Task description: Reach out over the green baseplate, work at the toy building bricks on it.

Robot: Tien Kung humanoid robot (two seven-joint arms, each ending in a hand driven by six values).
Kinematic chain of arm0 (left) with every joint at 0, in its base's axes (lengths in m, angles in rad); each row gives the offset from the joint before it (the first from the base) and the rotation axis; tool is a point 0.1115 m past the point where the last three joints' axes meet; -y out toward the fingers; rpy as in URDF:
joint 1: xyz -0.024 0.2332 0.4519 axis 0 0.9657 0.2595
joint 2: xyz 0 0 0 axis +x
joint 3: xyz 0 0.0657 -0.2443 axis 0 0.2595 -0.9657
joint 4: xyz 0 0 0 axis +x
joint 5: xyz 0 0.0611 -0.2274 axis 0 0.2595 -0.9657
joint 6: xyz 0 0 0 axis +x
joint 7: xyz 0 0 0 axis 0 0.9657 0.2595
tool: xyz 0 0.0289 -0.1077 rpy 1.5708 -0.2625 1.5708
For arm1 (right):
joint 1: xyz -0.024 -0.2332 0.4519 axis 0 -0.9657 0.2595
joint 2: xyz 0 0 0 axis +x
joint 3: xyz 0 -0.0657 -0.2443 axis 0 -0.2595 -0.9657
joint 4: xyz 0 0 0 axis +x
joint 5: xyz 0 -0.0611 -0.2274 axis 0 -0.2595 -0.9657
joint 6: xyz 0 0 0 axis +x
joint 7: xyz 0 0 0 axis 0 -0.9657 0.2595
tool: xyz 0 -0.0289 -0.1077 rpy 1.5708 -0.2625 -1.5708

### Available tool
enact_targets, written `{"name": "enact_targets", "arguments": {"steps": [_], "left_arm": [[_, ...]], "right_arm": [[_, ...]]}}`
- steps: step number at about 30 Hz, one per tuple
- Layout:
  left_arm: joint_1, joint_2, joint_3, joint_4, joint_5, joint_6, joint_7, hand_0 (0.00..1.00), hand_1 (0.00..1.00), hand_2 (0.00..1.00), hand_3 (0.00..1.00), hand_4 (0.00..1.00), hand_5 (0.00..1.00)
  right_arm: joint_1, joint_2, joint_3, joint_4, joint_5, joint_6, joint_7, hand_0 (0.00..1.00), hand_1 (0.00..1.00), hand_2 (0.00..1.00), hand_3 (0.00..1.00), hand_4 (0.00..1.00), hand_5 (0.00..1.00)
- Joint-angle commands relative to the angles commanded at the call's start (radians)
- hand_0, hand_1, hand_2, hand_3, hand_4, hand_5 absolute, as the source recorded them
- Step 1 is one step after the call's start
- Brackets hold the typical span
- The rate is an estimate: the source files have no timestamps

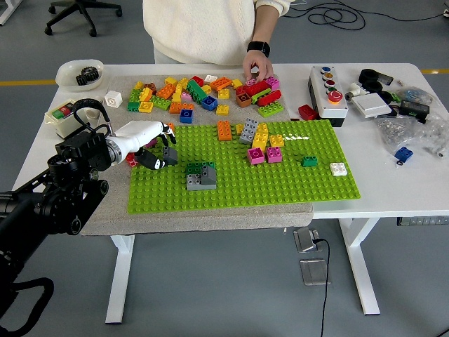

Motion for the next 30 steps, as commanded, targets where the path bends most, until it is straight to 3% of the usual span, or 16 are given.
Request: {"name": "enact_targets", "arguments": {"steps": [12,13,30], "left_arm": [[0.0,-0.005,0.005,0.01,-0.011,0.01,0.009,0.771,0.727,0.57,0.597,0.695,0.052],[0.0,-0.005,0.006,0.01,-0.012,0.011,0.009,0.744,0.696,0.543,0.55,0.652,0.033],[0.0,-0.004,0.008,0.007,-0.04,0.024,0.017,0.647,0.604,0.528,0.523,0.559,0.025]], "right_arm": [[0.0,0.001,-0.001,0.0,0.004,-0.001,0.0,0.74,0.644,0.68,0.611,0.824,0.524],[0.0,0.001,-0.001,0.0,0.004,-0.001,0.0,0.74,0.644,0.68,0.612,0.826,0.524],[-0.002,0.001,0.001,0.0,0.002,-0.001,-0.001,0.74,0.644,0.68,0.613,0.828,0.523]]}}
